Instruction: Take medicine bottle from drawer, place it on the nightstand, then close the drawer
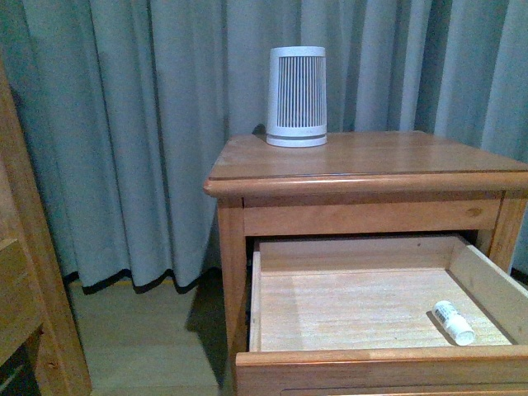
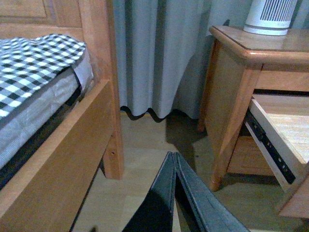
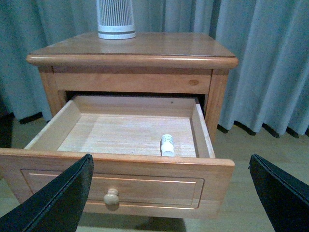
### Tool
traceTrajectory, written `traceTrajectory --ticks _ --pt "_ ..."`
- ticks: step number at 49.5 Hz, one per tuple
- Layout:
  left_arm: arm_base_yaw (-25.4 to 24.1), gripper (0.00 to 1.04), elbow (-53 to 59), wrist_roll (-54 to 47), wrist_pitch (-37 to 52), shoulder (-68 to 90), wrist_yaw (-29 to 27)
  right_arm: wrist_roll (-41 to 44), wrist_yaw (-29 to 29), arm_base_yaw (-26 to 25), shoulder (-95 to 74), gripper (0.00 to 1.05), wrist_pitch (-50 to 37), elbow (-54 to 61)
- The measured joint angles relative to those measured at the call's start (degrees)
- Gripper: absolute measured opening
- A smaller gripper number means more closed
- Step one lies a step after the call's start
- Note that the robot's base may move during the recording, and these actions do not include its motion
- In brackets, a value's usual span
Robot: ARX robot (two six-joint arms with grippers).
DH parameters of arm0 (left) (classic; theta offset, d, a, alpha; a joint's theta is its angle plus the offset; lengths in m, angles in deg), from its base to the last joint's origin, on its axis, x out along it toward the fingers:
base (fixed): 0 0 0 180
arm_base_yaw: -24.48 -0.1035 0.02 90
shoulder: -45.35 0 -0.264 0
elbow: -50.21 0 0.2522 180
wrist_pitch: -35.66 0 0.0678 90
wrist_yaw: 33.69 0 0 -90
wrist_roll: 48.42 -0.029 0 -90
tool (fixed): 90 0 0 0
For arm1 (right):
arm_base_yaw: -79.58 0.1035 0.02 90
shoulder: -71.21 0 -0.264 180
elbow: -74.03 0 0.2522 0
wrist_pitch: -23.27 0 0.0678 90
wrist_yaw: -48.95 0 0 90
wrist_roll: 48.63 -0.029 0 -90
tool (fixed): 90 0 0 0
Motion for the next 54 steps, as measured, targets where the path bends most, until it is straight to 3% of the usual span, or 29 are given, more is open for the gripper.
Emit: traceTrajectory --ticks 4,9,13,16,26,38,47,50,54 --pt "0.0 0.03 0.0 0.0 0.0 -0.1 0.0 0.0 0.2 0.0 -0.1 0.98 0.1 0.0" --pt "0.0 0.03 0.0 0.0 0.0 -0.1 0.1 0.6 12.6 -7.2 -9.6 0.98 15.6 -8.3" --pt "0.0 0.03 0.0 0.0 0.0 -0.2 0.0 1.5 17.0 -13.0 -16.0 0.98 20.7 -15.5" --pt "0.0 0.03 0.0 0.0 0.0 -0.2 0.0 2.3 15.6 -13.4 -21.1 0.98 17.3 -21.4" --pt "0.0 0.04 0.0 0.0 0.0 -0.2 0.0 4.9 9.0 -7.1 -47.4 0.98 -0.8 -36.5" --pt "0.0 0.48 0.0 0.0 0.0 -0.2 0.0 5.0 2.4 -3.7 -82.1 0.98 -9.6 -47.7" --pt "0.0 0.9 0.0 0.0 0.0 -0.2 0.0 4.7 -2.5 -0.2 -106.2 0.98 -13.4 -57.0" --pt "0.0 0.98 0.0 0.0 0.0 -0.2 0.0 4.6 -3.0 -0.2 -109.9 0.98 -13.9 -58.9" --pt "0.0 0.98 0.0 -0.1 0.0 -0.2 0.0 4.5 -3.7 -0.3 -113.8 0.98 -14.4 -61.0"
